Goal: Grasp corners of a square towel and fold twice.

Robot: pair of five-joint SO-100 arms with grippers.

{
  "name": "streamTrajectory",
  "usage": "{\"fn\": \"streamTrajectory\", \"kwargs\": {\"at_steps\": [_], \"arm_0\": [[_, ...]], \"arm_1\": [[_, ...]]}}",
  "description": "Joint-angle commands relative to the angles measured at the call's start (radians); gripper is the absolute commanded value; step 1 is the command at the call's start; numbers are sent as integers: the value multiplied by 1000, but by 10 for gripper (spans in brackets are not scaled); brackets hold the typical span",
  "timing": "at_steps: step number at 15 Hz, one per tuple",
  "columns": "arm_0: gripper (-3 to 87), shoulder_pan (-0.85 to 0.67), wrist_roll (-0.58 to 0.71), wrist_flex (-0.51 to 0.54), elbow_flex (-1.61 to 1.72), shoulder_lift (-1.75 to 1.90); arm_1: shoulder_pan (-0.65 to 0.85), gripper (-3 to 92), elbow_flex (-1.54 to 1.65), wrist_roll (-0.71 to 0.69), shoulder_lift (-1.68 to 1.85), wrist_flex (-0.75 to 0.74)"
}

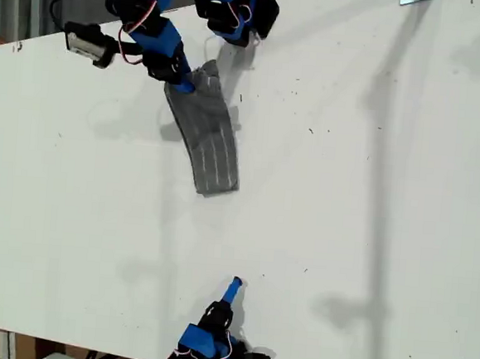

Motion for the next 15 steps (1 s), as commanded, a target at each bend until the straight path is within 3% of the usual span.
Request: {"fn": "streamTrajectory", "kwargs": {"at_steps": [1,5,15], "arm_0": [[173,-12,9,-8,5,5],[173,-14,9,-8,5,5],[173,-14,9,-8,5,5]], "arm_1": [[46,-1,3,20,143,112],[89,-1,86,23,252,129],[-11,-1,63,-210,-196,-380]]}}
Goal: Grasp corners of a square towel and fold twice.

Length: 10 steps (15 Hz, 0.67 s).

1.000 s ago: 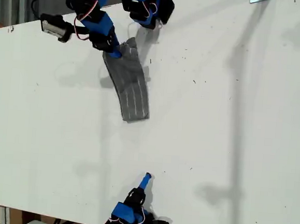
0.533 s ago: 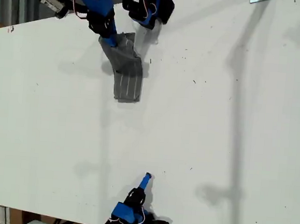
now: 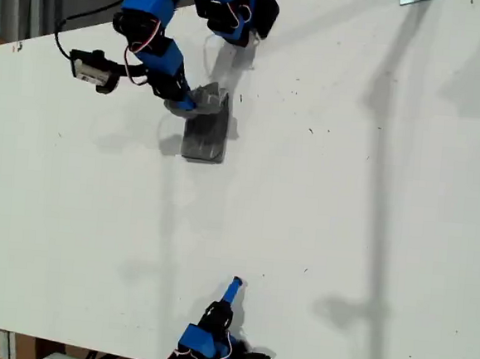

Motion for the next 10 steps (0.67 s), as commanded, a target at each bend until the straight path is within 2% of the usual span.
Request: {"fn": "streamTrajectory", "kwargs": {"at_steps": [1,5,10], "arm_0": [[173,-14,9,-8,5,5],[173,-14,9,-8,5,5],[173,-14,9,-8,5,5]], "arm_1": [[-6,-1,-101,-29,-146,-83],[-5,-1,-368,-61,-515,-103],[48,5,-502,-92,-772,-135]]}}
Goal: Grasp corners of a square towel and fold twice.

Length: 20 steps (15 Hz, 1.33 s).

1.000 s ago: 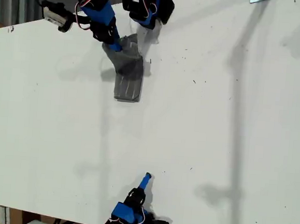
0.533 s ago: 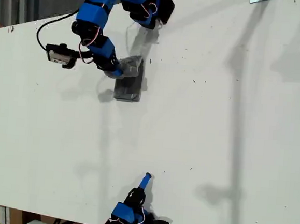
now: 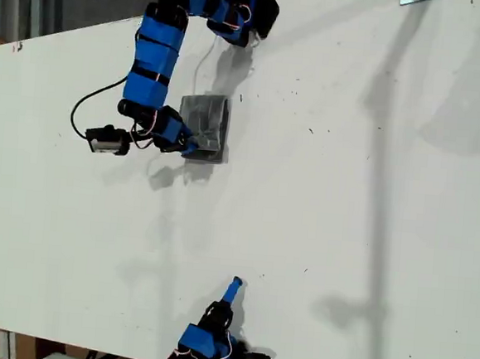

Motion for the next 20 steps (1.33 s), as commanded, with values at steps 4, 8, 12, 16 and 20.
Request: {"fn": "streamTrajectory", "kwargs": {"at_steps": [4,8,12,16,20], "arm_0": [[173,-14,9,-8,5,5],[173,-14,9,-8,5,5],[173,-14,9,-8,5,5],[173,-14,9,-8,5,5],[173,-14,9,-8,5,5]], "arm_1": [[48,127,-63,-20,-87,-49],[67,311,-91,-38,8,29],[115,374,-37,-52,129,94],[112,296,153,-21,201,29],[91,255,310,43,72,-129]]}}
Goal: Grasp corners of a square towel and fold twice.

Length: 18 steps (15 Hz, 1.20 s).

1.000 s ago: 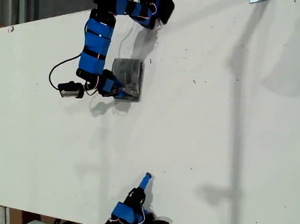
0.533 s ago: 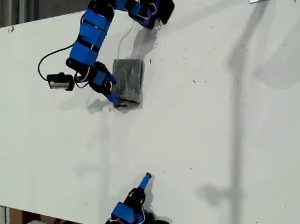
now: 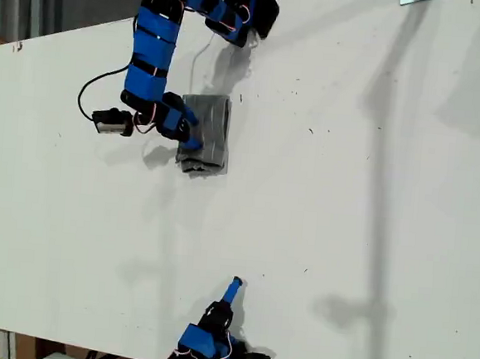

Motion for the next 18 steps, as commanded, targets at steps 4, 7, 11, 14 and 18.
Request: {"fn": "streamTrajectory", "kwargs": {"at_steps": [4,7,11,14,18], "arm_0": [[173,-14,9,-8,5,5],[173,-14,9,-8,5,5],[173,-14,9,-8,5,5],[173,-14,9,-8,5,5],[173,-14,11,-8,5,5]], "arm_1": [[-46,279,-109,37,-249,-28],[-106,346,-186,40,-270,-14],[-163,370,-166,71,233,155],[-272,359,278,233,796,75],[-420,333,876,462,1463,-23]]}}
